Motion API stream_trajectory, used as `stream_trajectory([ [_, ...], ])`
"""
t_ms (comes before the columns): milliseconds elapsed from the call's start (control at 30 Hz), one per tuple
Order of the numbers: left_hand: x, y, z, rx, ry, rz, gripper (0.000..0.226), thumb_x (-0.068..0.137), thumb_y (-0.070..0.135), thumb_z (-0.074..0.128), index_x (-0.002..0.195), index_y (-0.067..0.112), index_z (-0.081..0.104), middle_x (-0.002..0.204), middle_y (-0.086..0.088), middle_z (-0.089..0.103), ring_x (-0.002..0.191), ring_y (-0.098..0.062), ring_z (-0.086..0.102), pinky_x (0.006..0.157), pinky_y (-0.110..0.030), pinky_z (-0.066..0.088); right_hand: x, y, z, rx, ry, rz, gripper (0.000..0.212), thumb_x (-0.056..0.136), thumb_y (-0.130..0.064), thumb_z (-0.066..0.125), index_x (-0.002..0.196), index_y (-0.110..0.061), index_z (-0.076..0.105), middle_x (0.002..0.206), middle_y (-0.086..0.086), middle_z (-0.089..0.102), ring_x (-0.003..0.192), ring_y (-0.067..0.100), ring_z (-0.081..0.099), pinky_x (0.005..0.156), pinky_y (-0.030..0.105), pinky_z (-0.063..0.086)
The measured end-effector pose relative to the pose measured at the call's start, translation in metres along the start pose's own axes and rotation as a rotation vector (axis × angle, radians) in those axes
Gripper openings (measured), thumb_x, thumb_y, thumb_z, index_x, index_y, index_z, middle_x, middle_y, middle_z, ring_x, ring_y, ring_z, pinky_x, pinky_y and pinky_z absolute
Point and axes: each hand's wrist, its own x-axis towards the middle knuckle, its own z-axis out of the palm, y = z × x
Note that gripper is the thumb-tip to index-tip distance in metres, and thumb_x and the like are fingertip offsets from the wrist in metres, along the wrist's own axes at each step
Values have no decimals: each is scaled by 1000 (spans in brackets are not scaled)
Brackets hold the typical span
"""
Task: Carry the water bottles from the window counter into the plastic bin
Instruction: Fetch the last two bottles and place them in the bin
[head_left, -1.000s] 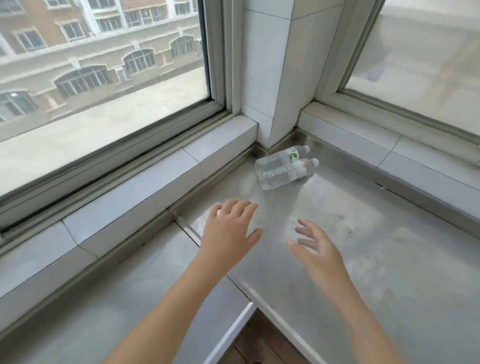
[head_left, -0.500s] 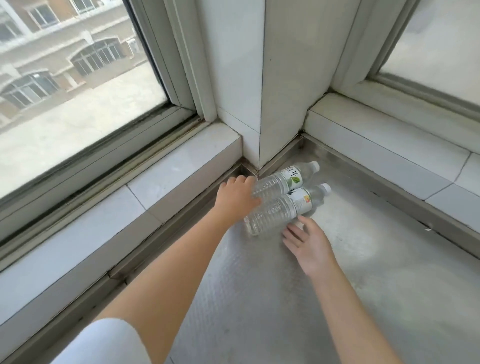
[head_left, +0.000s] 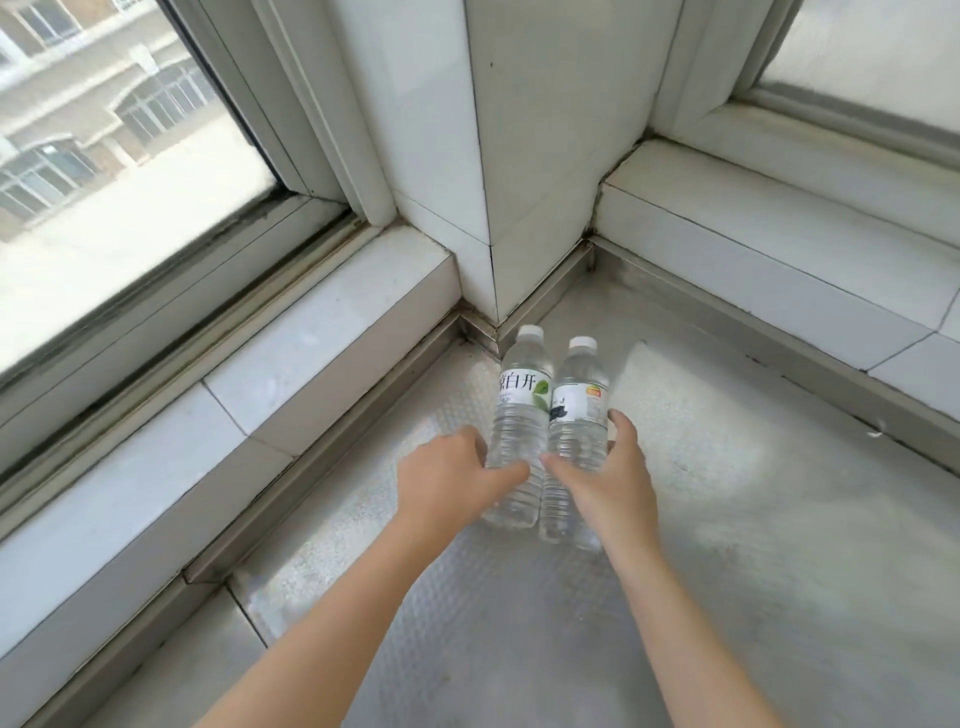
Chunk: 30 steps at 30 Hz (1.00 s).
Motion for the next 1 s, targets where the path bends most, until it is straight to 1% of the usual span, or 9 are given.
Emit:
stream_trajectory([
  [67, 4, 6, -1, -158, -13, -29, 86, 63, 81, 52, 132, 30, 44, 108, 14, 64, 98, -15, 64, 75, -34, 46, -1, -1, 1, -76, 17, -40, 91, 66, -51, 77, 142, -33, 31, 121, -2, 61, 105, 20, 62, 85, 41, 52],
  [133, 13, 17, 0, -263, -2, -34, 98, 64, 77, 66, 144, 31, 34, 119, 11, 62, 107, -15, 63, 80, -35, 47, 1, -3, 0, -102, 19, -43, 89, 65, -49, 77, 141, -36, 33, 117, -4, 65, 103, 21, 63, 83, 39, 52],
  [300, 33, 29, 5, -399, -30, -60, 80, 58, 55, 82, 128, 28, 54, 101, 11, 71, 90, -12, 68, 75, -32, 55, 7, 0, -11, 121, 8, 34, 91, 55, -29, 86, 134, -41, 43, 90, -16, 64, 87, 13, 67, 84, 44, 55],
  [400, 25, 17, 3, -537, -96, -105, 80, 53, 48, 83, 125, 29, 55, 92, 16, 68, 82, -4, 65, 63, -25, 49, 1, 6, -15, 220, -46, 44, 95, 51, -21, 87, 132, -45, 44, 97, -12, 64, 88, 13, 67, 83, 47, 57],
  [500, 1, 0, 1, -694, -118, -101, 76, 50, 43, 86, 119, 32, 58, 90, 12, 69, 81, -7, 70, 69, -32, 58, -12, 8, -16, 273, -89, 24, 94, 49, -21, 89, 128, -48, 47, 106, -5, 65, 92, 16, 68, 80, 45, 58],
  [600, -32, -15, -9, -808, -91, -62, 67, 50, 41, 89, 110, 43, 60, 92, 11, 69, 77, -3, 71, 65, -27, 57, -33, 2, -17, 324, -123, -19, 87, 52, -18, 90, 122, -52, 50, 104, -5, 68, 86, 13, 71, 69, 36, 60],
  [700, -69, -29, -26, -893, -10, -52, 71, 48, 44, 91, 112, 48, 60, 99, 8, 69, 78, -7, 72, 64, -24, 56, -59, -11, -19, 356, -159, -66, 88, 49, -21, 91, 125, -47, 53, 103, -6, 71, 83, 12, 72, 65, 31, 57],
  [800, -109, -45, -45, -990, 151, -71, 70, 44, 46, 90, 107, 52, 60, 97, 9, 70, 67, -2, 71, 56, -15, 52, -91, -32, -17, 379, -202, -148, 97, 40, -33, 91, 128, -46, 52, 99, -6, 74, 84, 13, 72, 66, 31, 56],
  [1000, -197, -103, -84, -1142, 463, -148, 71, 41, 45, 92, 107, 47, 63, 100, 6, 73, 80, -12, 73, 65, -29, 59, -169, -76, 2, 354, -347, -371, 93, 45, -32, 89, 127, -51, 50, 106, -3, 73, 97, 21, 69, 85, 49, 56],
])
